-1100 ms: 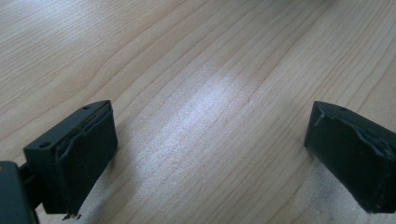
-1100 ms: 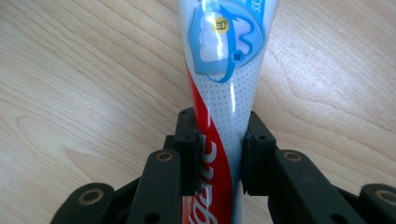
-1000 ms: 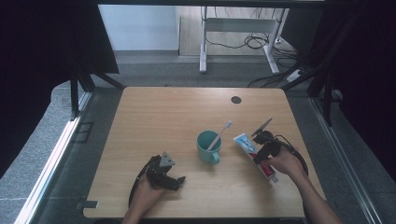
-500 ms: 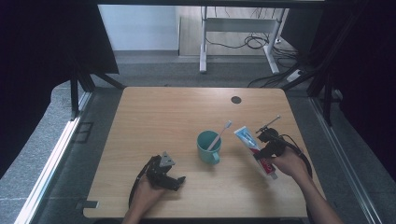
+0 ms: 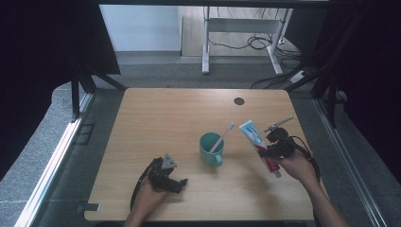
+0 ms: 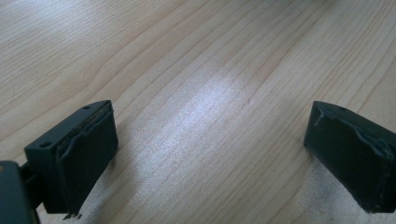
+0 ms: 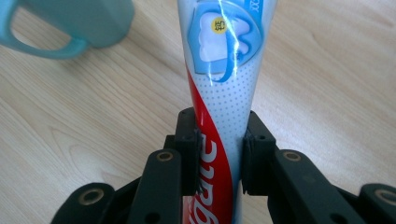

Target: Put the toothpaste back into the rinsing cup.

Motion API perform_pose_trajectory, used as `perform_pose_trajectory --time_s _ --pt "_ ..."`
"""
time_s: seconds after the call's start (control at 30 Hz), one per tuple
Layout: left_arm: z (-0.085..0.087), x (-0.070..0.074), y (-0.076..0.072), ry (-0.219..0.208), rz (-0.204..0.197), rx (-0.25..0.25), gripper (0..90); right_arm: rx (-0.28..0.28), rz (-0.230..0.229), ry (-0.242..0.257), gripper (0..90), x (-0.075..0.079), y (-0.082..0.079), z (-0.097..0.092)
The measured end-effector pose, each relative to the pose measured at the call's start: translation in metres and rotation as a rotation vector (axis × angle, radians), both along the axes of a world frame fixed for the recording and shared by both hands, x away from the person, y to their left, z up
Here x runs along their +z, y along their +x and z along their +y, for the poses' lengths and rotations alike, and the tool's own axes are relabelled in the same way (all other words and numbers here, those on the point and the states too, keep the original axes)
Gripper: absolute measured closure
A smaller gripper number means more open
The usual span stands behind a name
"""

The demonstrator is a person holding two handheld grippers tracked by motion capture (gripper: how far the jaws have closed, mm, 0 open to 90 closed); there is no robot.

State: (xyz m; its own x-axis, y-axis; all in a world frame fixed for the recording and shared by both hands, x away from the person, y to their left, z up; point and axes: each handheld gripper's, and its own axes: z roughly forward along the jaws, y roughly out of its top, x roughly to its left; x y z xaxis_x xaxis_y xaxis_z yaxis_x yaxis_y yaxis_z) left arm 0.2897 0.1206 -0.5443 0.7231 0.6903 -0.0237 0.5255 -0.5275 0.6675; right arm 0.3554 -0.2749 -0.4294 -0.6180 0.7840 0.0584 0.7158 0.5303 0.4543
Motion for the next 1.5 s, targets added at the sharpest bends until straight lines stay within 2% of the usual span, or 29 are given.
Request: perform_pose_trajectory --time_s 0.87,1.17,1.5 --pt "0.000 0.000 0.000 -0.003 0.000 0.003 2.6 0.080 -0.274 0.208 71.8 0.028 -0.024 0.001" --pt "0.000 0.000 0.000 -0.003 0.003 0.003 2.6 0.104 -0.329 0.272 71.9 0.037 -0.028 0.009" --pt "0.000 0.000 0.000 -0.001 0.001 0.001 2.6 0.119 -0.346 0.324 71.8 0.042 -0.027 0.022"
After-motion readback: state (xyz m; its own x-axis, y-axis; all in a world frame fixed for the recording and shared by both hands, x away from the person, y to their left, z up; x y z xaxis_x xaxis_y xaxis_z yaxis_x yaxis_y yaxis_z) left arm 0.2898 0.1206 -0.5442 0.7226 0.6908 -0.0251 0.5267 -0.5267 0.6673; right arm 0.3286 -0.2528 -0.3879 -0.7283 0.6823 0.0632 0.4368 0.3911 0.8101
